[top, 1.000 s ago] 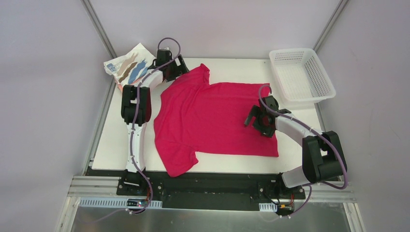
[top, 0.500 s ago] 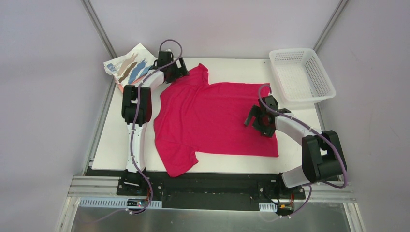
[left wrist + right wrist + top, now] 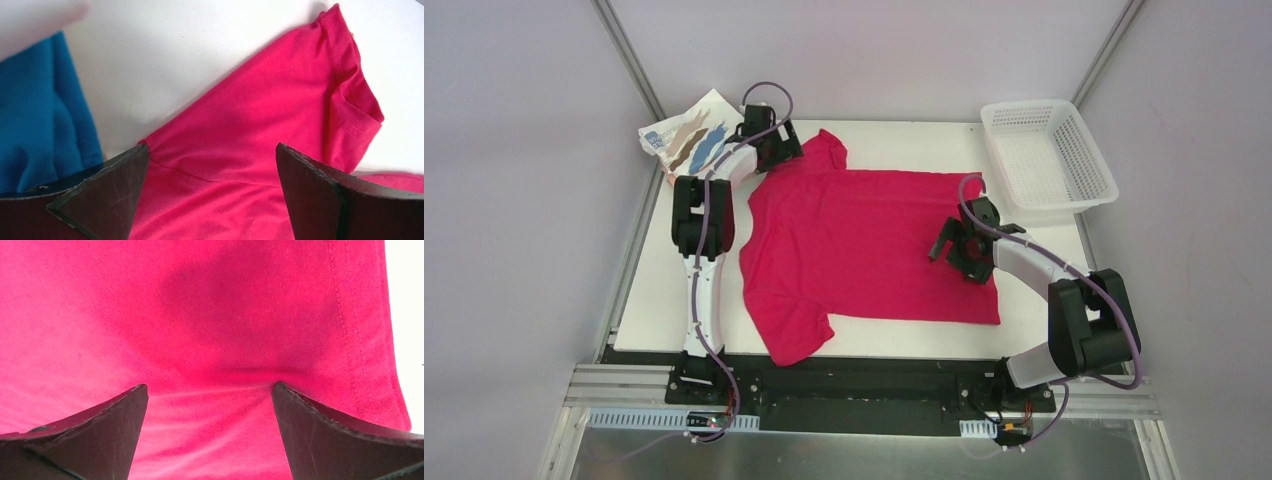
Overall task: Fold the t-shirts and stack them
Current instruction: Flatten out the tshirt
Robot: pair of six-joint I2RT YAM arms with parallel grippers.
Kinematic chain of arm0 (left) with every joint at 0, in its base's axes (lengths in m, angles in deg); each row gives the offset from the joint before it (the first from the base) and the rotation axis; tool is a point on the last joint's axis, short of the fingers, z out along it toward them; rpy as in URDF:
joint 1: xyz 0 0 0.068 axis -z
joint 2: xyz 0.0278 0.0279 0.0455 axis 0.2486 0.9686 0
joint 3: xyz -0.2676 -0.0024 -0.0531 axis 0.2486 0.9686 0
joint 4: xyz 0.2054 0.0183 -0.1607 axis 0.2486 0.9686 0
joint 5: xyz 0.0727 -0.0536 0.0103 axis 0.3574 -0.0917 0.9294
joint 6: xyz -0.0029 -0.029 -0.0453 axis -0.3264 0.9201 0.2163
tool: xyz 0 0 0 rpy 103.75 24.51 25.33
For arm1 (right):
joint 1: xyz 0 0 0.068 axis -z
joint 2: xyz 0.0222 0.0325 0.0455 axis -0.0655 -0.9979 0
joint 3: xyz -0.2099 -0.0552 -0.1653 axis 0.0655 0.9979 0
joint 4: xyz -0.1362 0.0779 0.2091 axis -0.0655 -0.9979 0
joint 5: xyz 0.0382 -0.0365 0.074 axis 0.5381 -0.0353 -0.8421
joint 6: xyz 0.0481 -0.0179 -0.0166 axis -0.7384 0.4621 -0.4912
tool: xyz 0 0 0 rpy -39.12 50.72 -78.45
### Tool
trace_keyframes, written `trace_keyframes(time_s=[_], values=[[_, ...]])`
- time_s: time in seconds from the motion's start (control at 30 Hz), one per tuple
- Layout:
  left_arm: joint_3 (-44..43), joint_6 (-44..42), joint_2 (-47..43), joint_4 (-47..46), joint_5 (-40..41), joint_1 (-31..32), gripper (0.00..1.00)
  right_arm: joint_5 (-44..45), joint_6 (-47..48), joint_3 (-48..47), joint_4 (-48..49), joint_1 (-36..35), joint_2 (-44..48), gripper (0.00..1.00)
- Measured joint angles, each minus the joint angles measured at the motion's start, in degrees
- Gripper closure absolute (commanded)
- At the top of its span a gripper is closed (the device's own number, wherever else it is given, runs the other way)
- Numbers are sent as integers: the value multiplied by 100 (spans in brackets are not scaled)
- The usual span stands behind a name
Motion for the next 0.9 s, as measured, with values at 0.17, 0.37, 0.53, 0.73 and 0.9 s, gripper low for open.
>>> trace_keyframes(time_s=[0.17,0.37,0.53,0.73,0.9], values=[[-175,0,9,269,201,-68,1,-2,-44,-33,-28,13,-22,0],[-787,2,55,592,138,-87,1,15,-44,-240,-195,26,-20,1],[-1202,-15,-7,597,52,-33,1,20,-46,-619,-214,26,177,1],[-699,-68,-592,623,4,278,1,-157,44,-852,-72,-15,592,1],[212,-59,-1309,603,26,566,1,-824,214,-1567,356,-120,192,0]])
